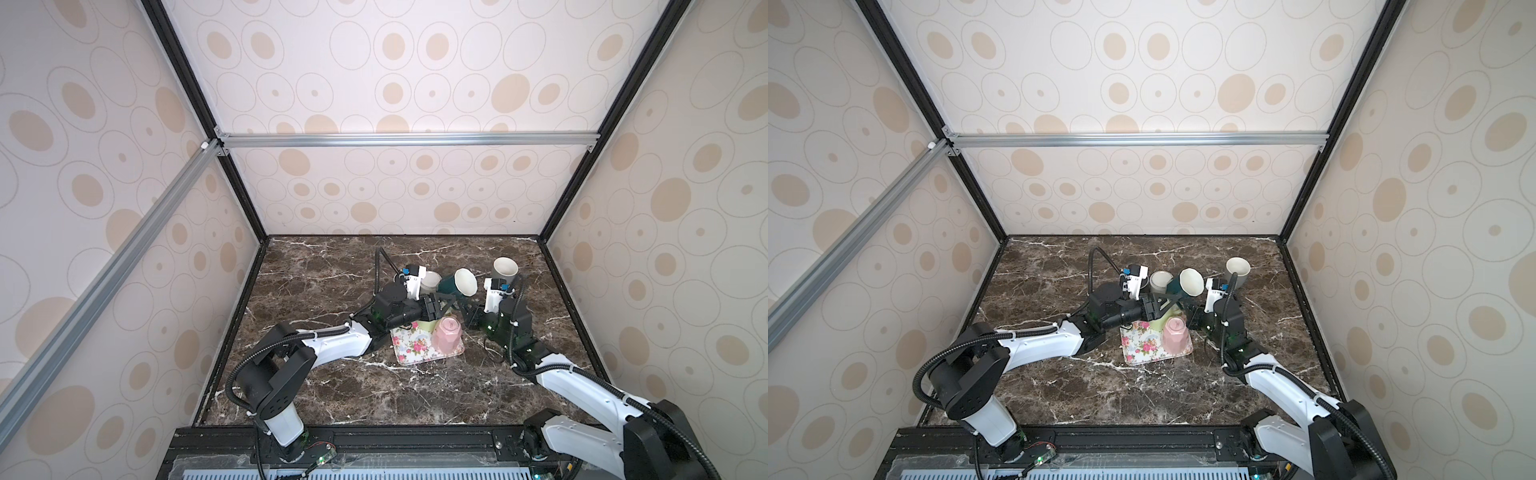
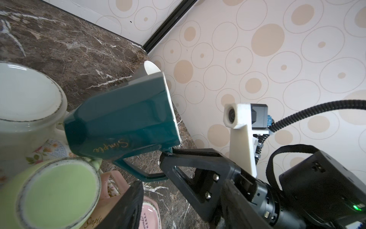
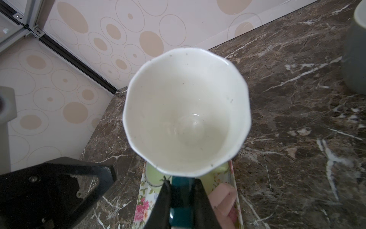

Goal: Turn the mug right side up
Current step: Place the mug at the top-right of the table.

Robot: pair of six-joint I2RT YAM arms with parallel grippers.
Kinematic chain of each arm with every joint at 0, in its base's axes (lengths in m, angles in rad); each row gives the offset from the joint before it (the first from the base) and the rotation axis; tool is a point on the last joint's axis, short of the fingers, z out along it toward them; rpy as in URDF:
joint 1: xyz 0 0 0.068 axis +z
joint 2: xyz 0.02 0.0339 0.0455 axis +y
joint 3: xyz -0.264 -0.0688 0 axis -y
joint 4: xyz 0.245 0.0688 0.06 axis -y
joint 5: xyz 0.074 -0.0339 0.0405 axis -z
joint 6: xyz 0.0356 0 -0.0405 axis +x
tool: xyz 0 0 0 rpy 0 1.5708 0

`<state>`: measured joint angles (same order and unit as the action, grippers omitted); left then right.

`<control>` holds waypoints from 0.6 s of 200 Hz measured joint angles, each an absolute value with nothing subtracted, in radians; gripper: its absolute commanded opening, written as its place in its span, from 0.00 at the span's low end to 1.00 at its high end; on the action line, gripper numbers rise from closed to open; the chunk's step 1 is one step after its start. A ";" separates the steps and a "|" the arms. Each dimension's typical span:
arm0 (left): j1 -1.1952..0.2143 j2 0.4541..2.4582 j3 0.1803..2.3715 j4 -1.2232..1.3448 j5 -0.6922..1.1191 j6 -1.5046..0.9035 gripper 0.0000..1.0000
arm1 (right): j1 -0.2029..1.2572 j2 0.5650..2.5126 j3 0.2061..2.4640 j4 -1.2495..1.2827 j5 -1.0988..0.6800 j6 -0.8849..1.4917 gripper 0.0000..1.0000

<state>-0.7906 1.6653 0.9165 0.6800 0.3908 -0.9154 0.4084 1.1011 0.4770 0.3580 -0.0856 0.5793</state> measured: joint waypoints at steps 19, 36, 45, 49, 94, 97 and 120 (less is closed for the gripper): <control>-0.783 1.645 0.902 0.678 0.380 -0.906 0.75 | 0.409 1.111 0.477 0.358 -0.086 0.579 0.00; -0.781 1.622 0.894 0.672 0.368 -0.896 0.84 | 0.409 1.114 0.478 0.357 -0.085 0.578 0.00; -0.780 1.612 0.894 0.671 0.363 -0.891 0.91 | 0.408 1.116 0.479 0.357 -0.084 0.575 0.00; -0.780 1.607 0.894 0.672 0.361 -0.890 0.95 | 0.408 1.117 0.480 0.356 -0.084 0.575 0.00; -0.778 1.599 0.893 0.667 0.352 -0.880 0.98 | 0.409 1.126 0.497 0.321 -0.057 0.551 0.00; -0.778 1.599 0.893 0.666 0.352 -0.879 0.98 | 0.409 1.126 0.500 0.317 -0.055 0.550 0.00; -0.774 1.599 0.893 0.663 0.346 -0.873 0.98 | 0.409 1.126 0.512 0.297 -0.034 0.530 0.00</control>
